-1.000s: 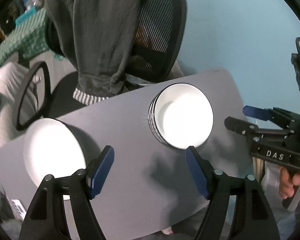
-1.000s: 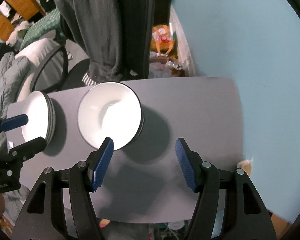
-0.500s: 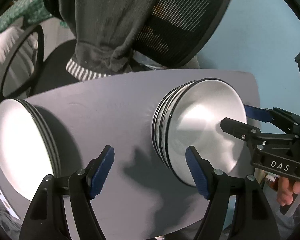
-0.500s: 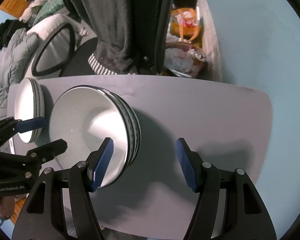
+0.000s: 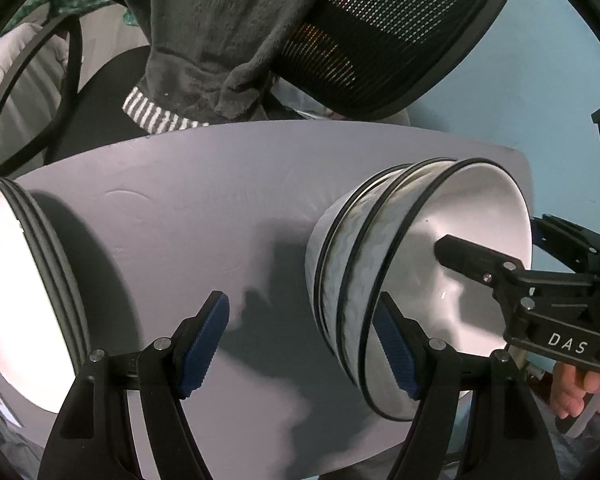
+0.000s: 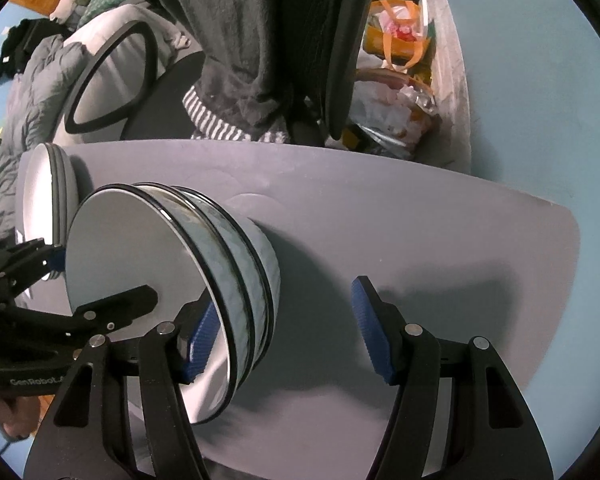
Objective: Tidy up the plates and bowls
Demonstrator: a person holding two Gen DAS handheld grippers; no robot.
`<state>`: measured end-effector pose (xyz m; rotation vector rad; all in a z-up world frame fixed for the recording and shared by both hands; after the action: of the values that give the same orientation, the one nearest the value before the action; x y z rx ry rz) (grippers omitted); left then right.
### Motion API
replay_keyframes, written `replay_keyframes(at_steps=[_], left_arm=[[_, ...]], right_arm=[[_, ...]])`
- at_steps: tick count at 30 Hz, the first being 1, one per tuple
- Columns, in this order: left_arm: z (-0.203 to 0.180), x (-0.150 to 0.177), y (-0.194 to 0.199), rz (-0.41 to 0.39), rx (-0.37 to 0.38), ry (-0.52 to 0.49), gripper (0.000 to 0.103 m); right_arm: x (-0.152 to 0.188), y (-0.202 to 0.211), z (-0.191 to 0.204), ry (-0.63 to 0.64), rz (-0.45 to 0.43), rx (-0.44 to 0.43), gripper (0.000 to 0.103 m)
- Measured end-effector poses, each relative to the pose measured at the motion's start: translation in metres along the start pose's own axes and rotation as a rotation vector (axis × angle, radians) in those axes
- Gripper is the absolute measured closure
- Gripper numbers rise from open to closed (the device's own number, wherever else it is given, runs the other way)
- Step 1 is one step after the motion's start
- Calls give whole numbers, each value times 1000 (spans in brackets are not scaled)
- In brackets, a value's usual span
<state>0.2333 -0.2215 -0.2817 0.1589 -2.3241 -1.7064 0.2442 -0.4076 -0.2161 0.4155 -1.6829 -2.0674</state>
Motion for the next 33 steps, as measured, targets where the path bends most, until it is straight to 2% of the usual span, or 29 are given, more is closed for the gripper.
replay_keyframes(at_steps=[3,7,9,11,12,16,26,33], left_arm=[[-1,-2,-1,5,31,19,30],[-1,-7,-1,20,107,54,45],[-2,-9,-1,28,144,75,50],[-3,-11,1,32,168,82,61],[-5,-11,2,33,176,82,62],[-10,-12,6,19,141,53,63],[-5,-2,12,-16,96,59,70],[26,33,17,-21,76,122,71]], right_arm=[[-2,-1,1,7,-1,-27,39],[-6,-2,2,31,8,-50,40],[-7,-3,5,47,13,-81,54],[-8,-3,6,52,19,-110,61],[-8,-3,6,55,21,-117,64],[-9,-5,8,59,40,-162,75],[-4,-4,19,91,25,-103,74],[9,-15,46,122,47,-141,74]])
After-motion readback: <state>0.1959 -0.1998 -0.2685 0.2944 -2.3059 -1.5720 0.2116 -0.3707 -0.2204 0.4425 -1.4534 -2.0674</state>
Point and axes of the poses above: each gripper's, at about its wrist camera, not at the fingertips, and y roughly against the way its jaws point, z to its left, x to its underside, the point moved 3 cm from there along -y, roughly the way its jaws point, and after that the axes turned 2 degrees about y, right-handed, at the moved point
